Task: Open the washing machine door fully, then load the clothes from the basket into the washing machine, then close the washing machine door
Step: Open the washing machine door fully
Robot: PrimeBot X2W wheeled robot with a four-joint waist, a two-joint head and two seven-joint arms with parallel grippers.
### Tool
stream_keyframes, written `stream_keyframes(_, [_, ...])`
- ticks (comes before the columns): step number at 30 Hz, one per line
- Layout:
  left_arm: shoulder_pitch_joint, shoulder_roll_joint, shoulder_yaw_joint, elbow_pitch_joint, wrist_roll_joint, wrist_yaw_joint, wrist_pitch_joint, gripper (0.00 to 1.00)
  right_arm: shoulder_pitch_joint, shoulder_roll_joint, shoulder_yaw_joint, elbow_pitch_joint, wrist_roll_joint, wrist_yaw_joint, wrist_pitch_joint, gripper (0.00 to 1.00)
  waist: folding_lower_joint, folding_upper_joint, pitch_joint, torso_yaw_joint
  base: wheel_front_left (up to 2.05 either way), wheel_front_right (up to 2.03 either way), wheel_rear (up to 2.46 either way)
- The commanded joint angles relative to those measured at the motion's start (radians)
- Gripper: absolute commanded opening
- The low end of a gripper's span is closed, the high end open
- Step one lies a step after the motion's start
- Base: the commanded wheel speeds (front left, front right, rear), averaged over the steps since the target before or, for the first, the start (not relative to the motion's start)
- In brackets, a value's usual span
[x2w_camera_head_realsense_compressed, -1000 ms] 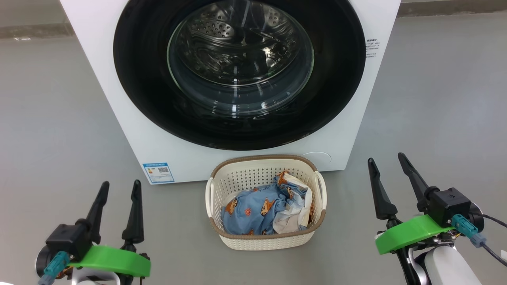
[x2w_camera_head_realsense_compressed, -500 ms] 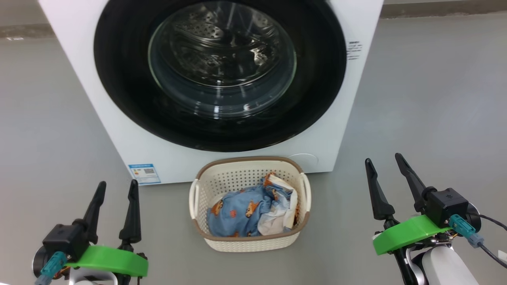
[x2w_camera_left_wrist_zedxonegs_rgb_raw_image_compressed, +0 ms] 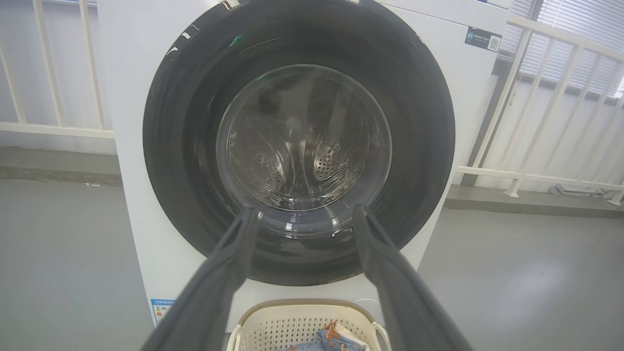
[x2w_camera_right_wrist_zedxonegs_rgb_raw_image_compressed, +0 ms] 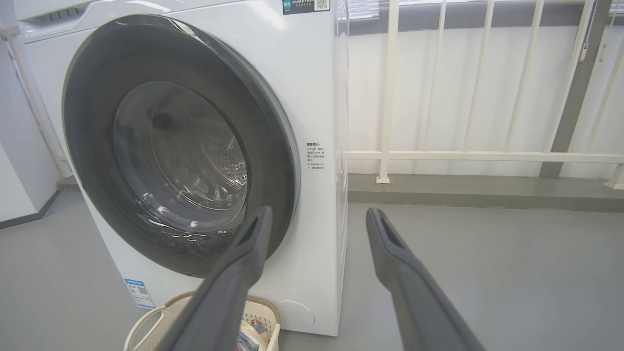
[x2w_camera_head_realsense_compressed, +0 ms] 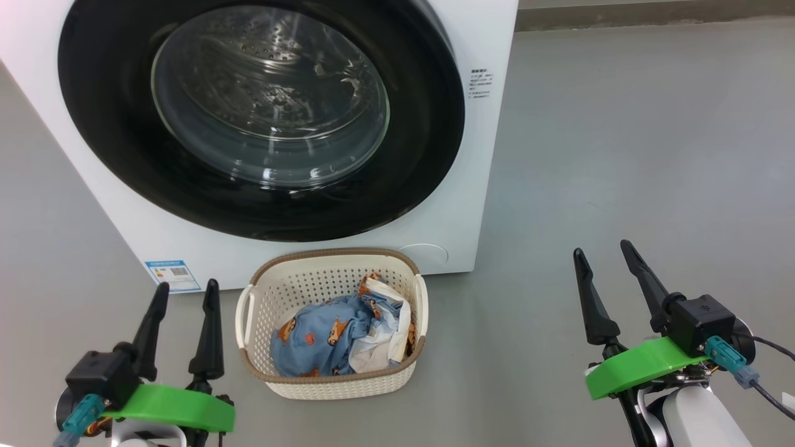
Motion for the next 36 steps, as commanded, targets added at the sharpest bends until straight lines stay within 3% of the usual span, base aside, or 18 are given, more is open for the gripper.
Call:
stream_keyframes(1, [-0.035,0.025,0.031,-0.023,-0.004,0.001,-0.006,1.00,-0.043,-0.004,0.020,-0.021,0.001,0.006,-0.012,1.00,0.0000,0.0000,0.000,0.000,0.32,0.32,-0.64])
stream_keyframes(36, [-0.035,0.019,0.052,0.020,0.007,0.001,-0.006,1.00,-0.057,-0.018,0.019,-0.007,0.030,0.006,-0.012,1.00,0.0000,0.0000,-0.001,-0.001,0.02,0.02,-0.03])
